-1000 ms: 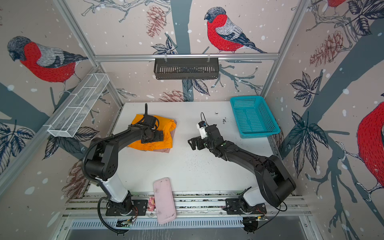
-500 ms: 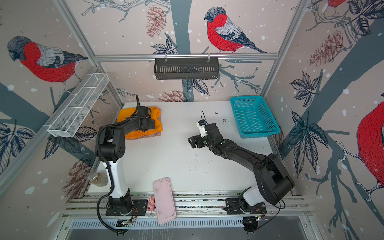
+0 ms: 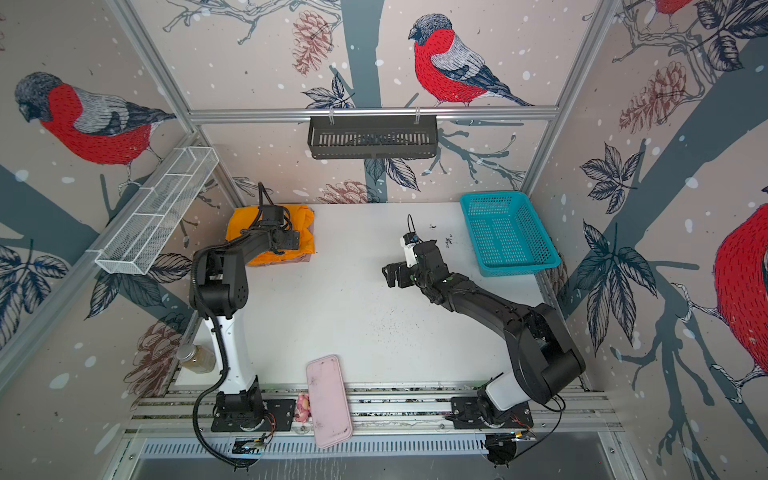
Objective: Fold and stack the shorts
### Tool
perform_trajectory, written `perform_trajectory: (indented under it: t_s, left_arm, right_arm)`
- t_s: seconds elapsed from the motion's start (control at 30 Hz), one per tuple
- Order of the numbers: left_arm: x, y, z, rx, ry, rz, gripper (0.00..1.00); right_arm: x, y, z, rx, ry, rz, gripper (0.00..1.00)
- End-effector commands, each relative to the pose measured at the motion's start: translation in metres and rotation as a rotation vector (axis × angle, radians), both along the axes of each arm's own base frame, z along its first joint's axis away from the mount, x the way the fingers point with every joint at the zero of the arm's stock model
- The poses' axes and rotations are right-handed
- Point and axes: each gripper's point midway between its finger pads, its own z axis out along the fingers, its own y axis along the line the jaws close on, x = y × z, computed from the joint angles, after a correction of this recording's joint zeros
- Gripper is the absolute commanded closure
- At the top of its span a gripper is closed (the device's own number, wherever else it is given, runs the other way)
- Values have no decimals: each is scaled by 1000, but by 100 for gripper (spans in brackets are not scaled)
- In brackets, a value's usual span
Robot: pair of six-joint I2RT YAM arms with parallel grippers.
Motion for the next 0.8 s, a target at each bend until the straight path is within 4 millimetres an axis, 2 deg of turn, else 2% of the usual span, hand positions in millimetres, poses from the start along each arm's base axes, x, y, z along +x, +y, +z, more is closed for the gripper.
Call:
perform_trajectory:
  t_s: [0.0,0.07,0.13,0.2,0.37,0.5,0.6,0.67,0.77]
  left_arm:
    - [-5,-4,59,-40,-166,17,3]
    - [-22,-3,87,-55,-240,45,3]
    - [-40,-11,103,-103,-293,36,3]
    - [-61,-18,111,-152,-350,37,3]
    - [-121,-25,101,-214,-541,58,3]
    - [-160,-23,93,-244,-679,68,3]
    - [-177,-14,78,-205,-694,103,2]
    - [-183,-6,69,-171,-699,139,2]
    - [-187,-4,63,-155,-731,136,2]
  right_arm:
    - [16,-22,24,-12,-85,-65,0]
    - [23,-45,27,-29,-113,-119,0]
    - [28,-70,25,-80,-148,-177,0]
    - [31,-95,20,-153,-191,-237,0]
    - [35,-158,7,-400,-305,-471,0]
    - [26,-190,-4,-395,-352,-537,0]
    - [20,-216,-10,-341,-376,-612,1]
    - [18,-230,-14,-297,-383,-642,0]
    - [16,-244,-14,-253,-415,-667,0]
